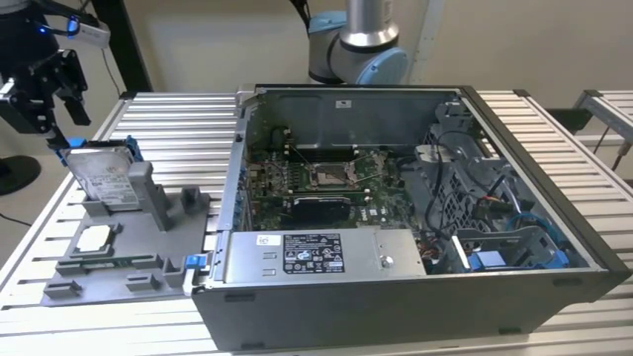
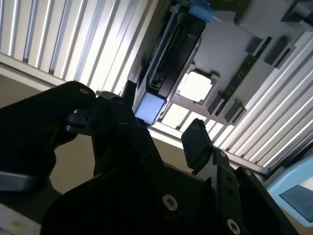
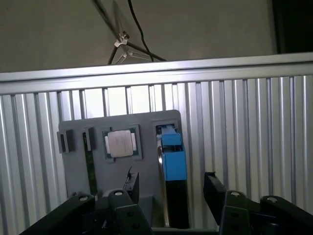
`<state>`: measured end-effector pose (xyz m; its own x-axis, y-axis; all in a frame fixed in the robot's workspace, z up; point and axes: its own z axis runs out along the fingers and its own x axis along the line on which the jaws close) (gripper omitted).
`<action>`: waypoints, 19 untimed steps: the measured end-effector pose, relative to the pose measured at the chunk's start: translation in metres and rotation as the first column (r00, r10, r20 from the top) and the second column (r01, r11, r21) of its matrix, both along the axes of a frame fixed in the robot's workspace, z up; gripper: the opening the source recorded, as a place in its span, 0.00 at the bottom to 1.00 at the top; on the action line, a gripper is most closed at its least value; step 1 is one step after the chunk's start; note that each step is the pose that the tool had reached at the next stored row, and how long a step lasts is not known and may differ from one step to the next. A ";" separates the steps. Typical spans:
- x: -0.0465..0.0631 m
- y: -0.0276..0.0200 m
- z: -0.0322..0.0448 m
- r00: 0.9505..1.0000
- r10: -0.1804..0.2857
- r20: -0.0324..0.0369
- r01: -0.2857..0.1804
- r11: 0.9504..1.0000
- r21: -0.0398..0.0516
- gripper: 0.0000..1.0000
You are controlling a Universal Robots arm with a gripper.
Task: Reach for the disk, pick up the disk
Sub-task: 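Pick up the disk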
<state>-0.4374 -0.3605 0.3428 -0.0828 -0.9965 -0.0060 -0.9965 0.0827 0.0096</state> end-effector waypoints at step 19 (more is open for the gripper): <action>-0.004 0.0016 -0.0347 0.999 0.052 0.000 -0.052 0.999 0.000 1.00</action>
